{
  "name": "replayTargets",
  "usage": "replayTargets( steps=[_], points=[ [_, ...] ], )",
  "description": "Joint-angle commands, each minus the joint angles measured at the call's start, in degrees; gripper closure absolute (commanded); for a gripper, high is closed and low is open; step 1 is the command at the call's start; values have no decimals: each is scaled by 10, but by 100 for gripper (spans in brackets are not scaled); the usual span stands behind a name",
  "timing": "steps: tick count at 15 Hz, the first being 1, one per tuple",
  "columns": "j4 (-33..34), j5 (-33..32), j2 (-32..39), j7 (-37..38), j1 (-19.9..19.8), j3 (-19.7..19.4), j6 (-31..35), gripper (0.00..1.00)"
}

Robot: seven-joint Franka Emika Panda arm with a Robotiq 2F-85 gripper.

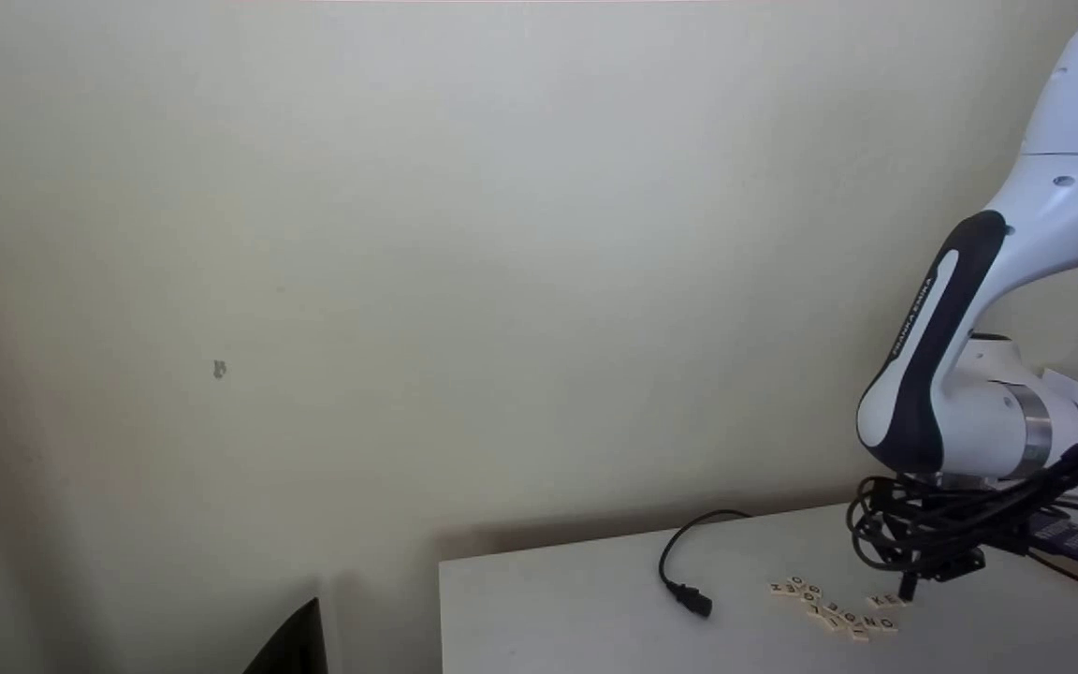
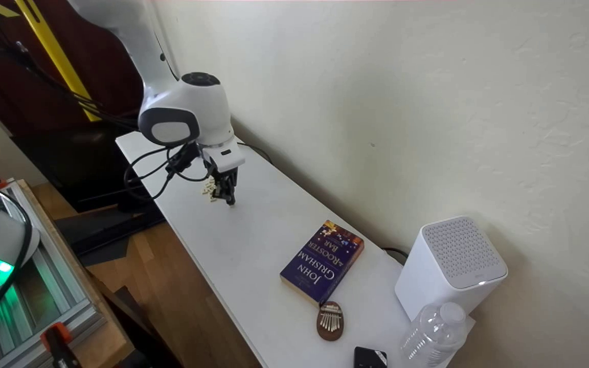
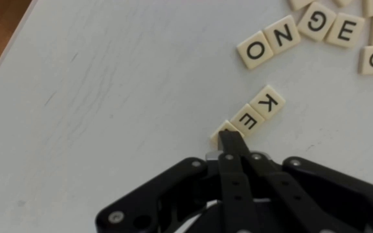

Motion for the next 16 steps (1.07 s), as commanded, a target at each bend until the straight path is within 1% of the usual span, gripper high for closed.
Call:
replayTargets(
  steps=[1, 3, 6, 11, 16],
  points=[
    [-27, 8, -29, -14, 11, -8, 15, 100],
    [-31, 2, -34, -21, 20, -17, 20, 100],
    [-39, -19, -41, -55, 29, -27, 19, 100],
    [-41, -59, -50, -129, 27, -31, 17, 100],
    [-44, -106, -55, -182, 31, -39, 24, 100]
  ],
)
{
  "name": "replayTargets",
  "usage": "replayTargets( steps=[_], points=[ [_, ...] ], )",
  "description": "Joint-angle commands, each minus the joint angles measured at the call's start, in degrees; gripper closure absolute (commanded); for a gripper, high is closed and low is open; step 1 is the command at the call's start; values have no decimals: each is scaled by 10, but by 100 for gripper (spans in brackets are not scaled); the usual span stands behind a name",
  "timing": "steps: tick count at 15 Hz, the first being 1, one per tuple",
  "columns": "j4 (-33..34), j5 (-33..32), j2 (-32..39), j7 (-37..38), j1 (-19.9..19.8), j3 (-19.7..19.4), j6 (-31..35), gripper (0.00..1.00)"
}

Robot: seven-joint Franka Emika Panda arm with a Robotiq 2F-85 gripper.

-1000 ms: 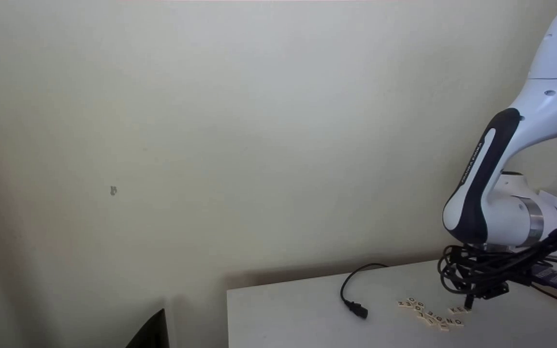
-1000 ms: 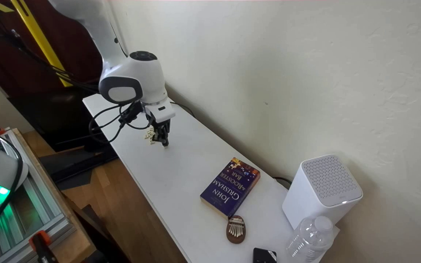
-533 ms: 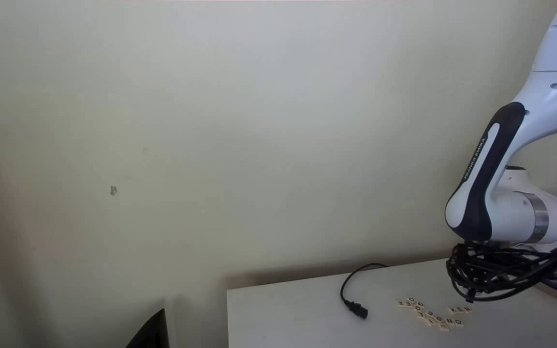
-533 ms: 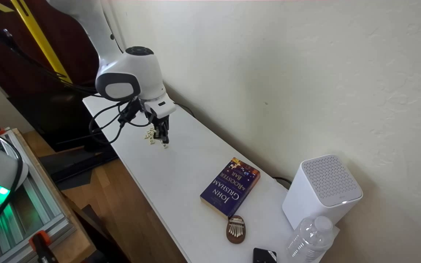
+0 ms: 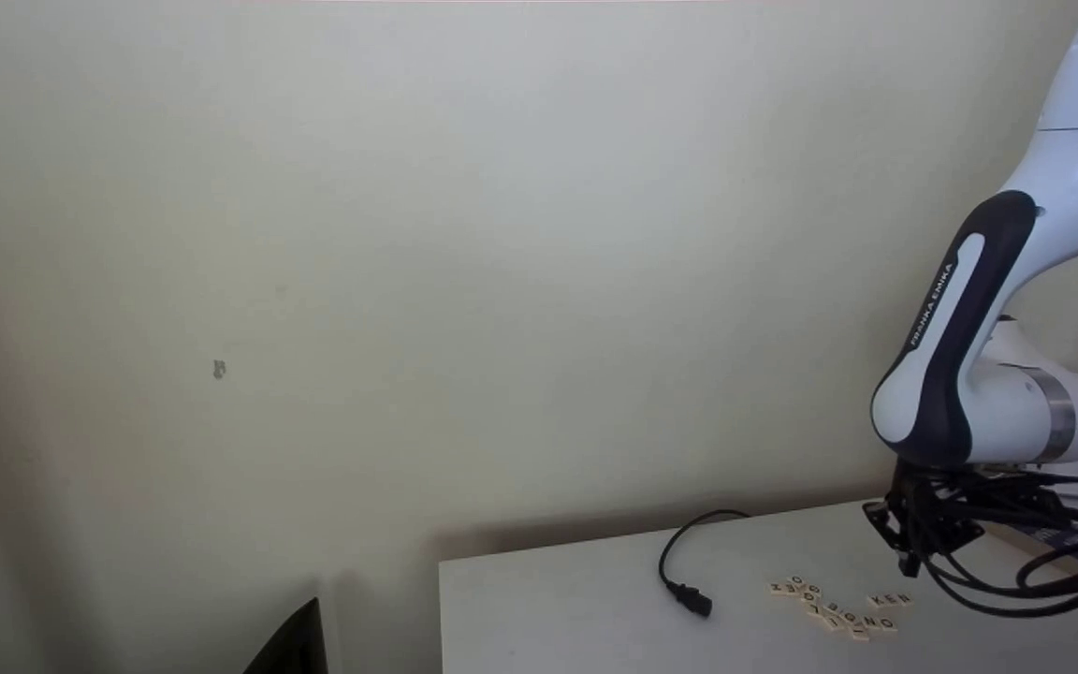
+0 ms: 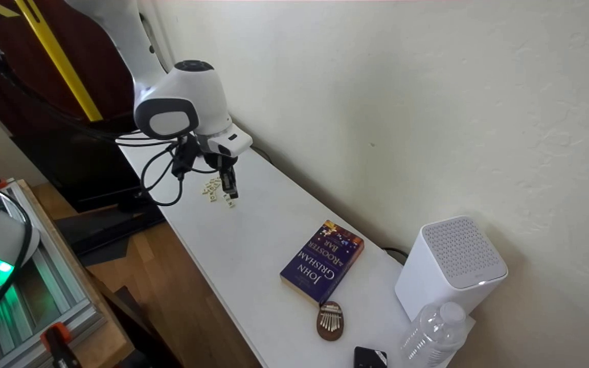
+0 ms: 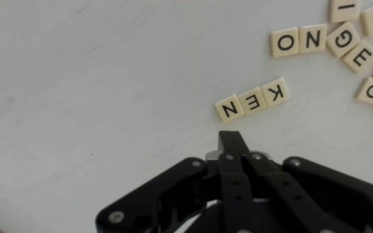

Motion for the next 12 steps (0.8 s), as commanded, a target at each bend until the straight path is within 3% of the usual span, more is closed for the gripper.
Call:
replayTargets(
  steps=[1, 3, 4, 5, 12],
  points=[
    [-24, -38, -22, -36, 8, -8, 18, 100],
    [-28, -51, -25, -53, 6, -5, 28, 100],
    [-30, -56, -26, -59, 6, -5, 32, 74],
    [-31, -61, -27, -65, 7, -6, 34, 73],
    [-42, -94, -37, -110, 0, -3, 41, 26]
  ],
)
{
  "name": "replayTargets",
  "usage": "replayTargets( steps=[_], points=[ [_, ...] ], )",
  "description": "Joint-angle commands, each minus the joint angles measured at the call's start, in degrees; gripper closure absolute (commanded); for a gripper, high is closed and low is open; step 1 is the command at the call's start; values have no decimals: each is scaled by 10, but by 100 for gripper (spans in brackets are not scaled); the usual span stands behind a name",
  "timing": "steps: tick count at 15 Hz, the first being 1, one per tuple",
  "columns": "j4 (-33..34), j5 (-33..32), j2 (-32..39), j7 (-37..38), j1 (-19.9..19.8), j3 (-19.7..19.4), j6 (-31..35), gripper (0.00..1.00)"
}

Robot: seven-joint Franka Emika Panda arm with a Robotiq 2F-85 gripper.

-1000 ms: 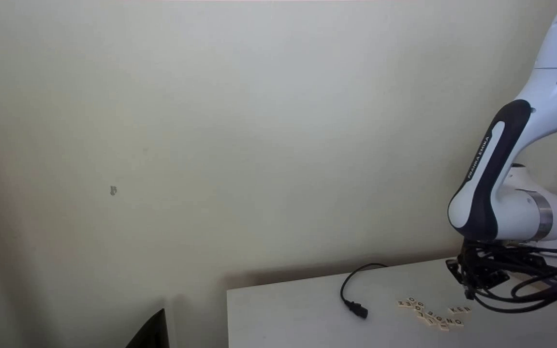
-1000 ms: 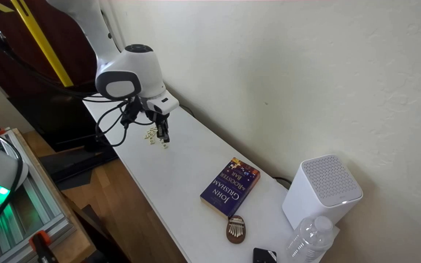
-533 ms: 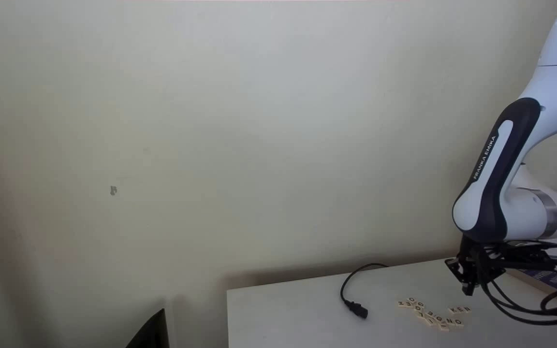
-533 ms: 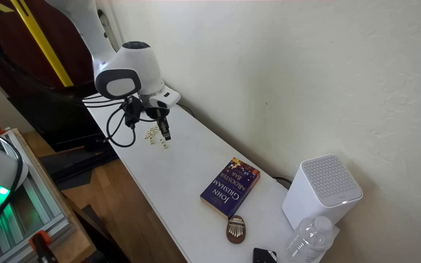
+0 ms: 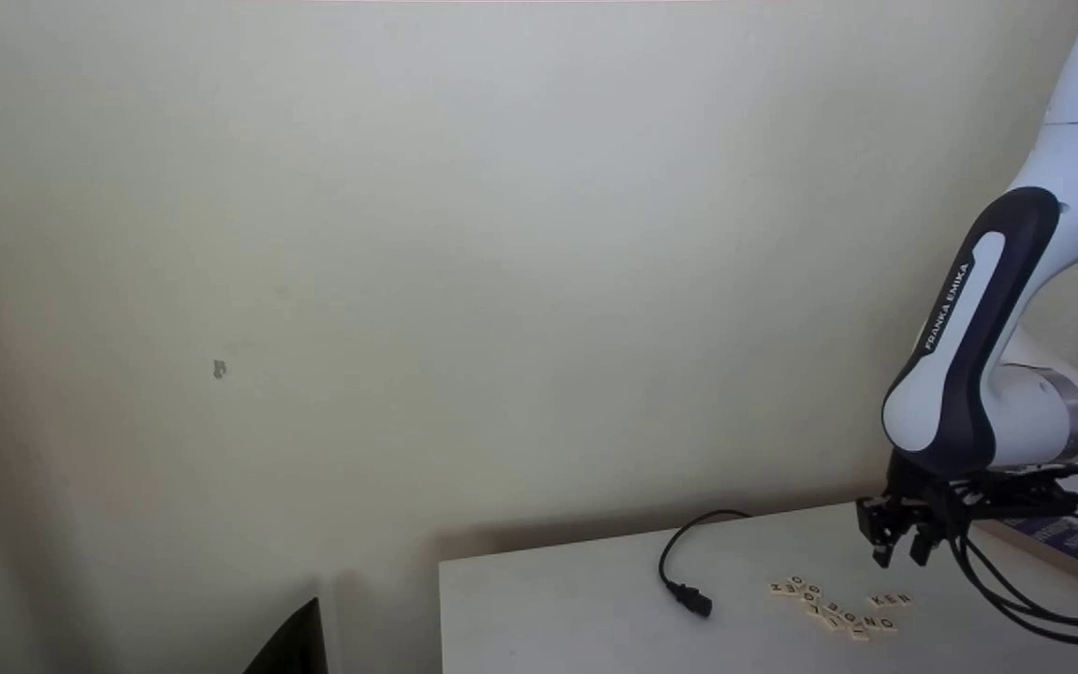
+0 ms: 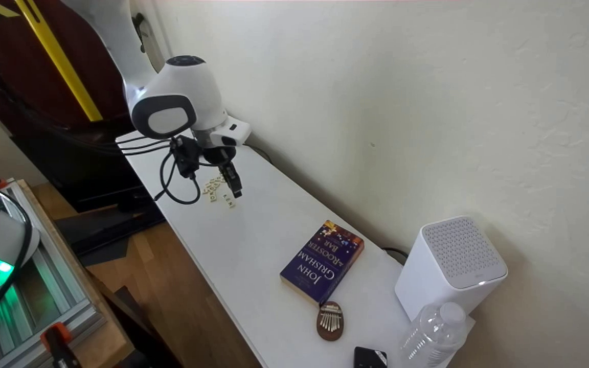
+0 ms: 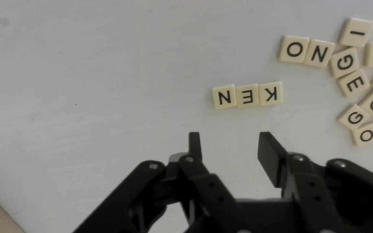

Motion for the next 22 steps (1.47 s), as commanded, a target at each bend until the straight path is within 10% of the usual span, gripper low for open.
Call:
replayTargets(
  steps=[1, 5, 22],
  points=[
    [-29, -31, -28, -23, -5, 0, 6, 18],
    [-37, -45, -40, -43, -12, 9, 3, 0],
    [-36, -53, -46, -45, 1, 5, -1, 0]
  ],
)
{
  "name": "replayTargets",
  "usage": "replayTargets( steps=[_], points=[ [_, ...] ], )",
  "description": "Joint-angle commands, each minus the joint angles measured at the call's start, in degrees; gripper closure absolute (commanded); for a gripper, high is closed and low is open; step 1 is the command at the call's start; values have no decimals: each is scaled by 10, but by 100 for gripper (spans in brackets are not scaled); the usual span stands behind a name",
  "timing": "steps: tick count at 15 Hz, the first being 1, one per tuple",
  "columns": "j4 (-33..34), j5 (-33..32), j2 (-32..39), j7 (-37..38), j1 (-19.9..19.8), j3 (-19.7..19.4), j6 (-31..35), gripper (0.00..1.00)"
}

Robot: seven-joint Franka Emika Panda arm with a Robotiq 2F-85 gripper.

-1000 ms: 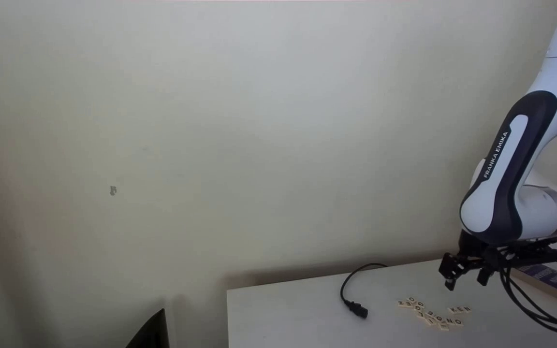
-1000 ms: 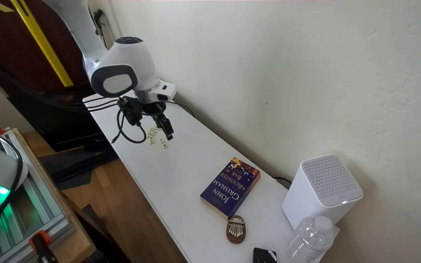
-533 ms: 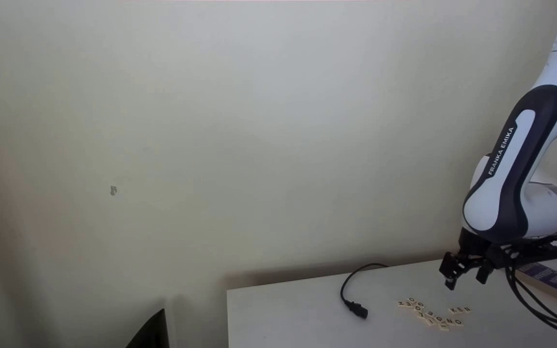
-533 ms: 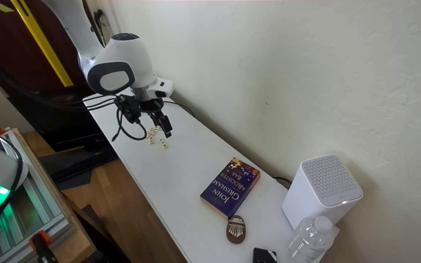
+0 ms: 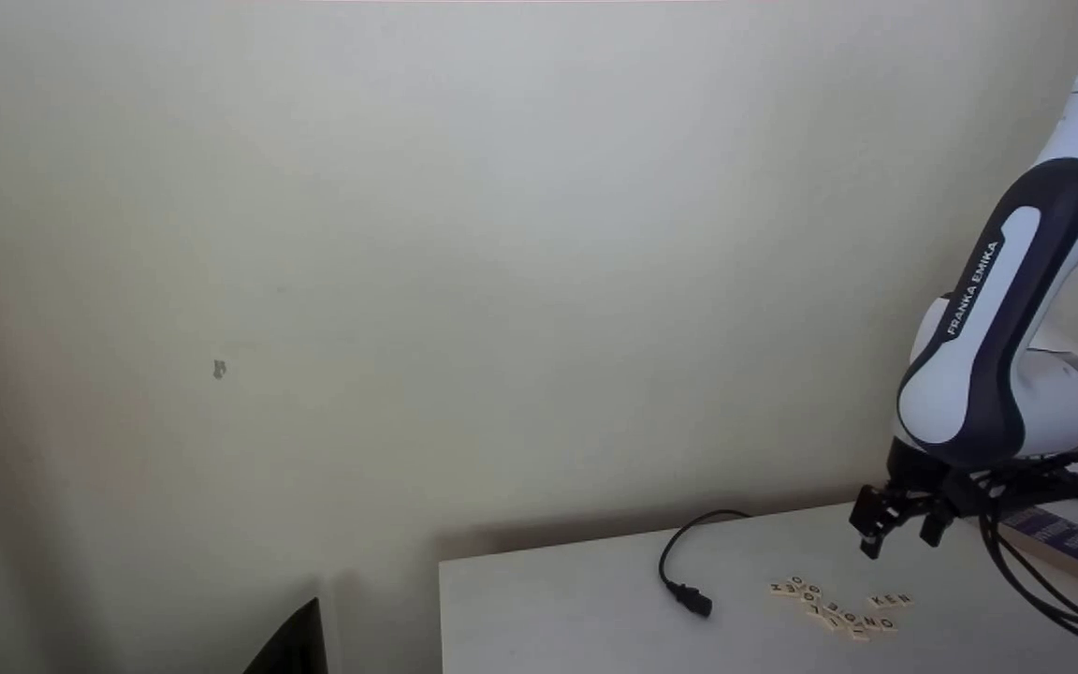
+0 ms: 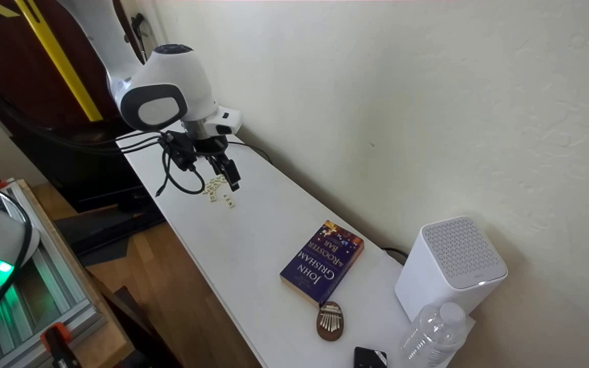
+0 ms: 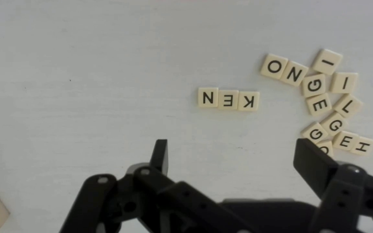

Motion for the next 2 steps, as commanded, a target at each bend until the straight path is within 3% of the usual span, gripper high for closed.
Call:
replayTargets(
  steps=[1, 2],
  points=[
    [0, -10, -1, 9, -1, -1, -2, 0],
    [0, -10, -1, 9, -1, -1, -2, 0]
  ],
)
